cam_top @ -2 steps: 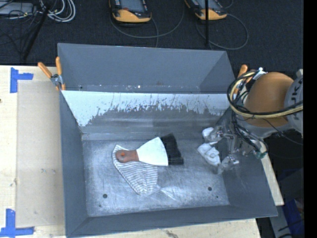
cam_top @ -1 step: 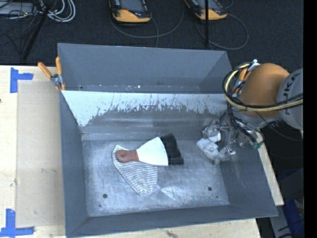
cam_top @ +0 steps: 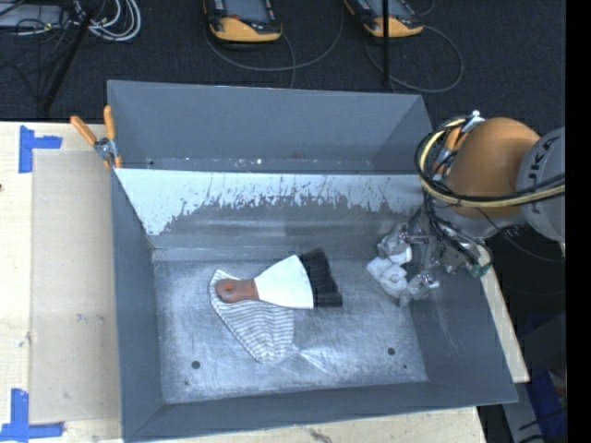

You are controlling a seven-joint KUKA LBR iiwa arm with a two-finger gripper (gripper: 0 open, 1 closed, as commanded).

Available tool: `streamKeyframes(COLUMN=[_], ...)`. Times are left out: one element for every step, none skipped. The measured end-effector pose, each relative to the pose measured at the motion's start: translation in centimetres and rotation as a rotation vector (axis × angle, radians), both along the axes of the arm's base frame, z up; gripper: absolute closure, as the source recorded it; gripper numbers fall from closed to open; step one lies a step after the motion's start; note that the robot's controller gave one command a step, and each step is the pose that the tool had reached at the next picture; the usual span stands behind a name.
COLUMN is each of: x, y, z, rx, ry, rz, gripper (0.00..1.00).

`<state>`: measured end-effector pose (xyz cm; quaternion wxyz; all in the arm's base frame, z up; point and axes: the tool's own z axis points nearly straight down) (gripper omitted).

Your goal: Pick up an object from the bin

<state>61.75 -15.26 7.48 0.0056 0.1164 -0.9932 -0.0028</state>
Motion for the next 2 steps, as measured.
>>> streamKeyframes(x=[-0.7,-0.7], y=[0.5,0.6], z=[4.0,5.2], rx=[-0.002,-0.002], ry=[-0.007,-0.009], rz=[0.014,0.018], gripper=[1.0,1.0])
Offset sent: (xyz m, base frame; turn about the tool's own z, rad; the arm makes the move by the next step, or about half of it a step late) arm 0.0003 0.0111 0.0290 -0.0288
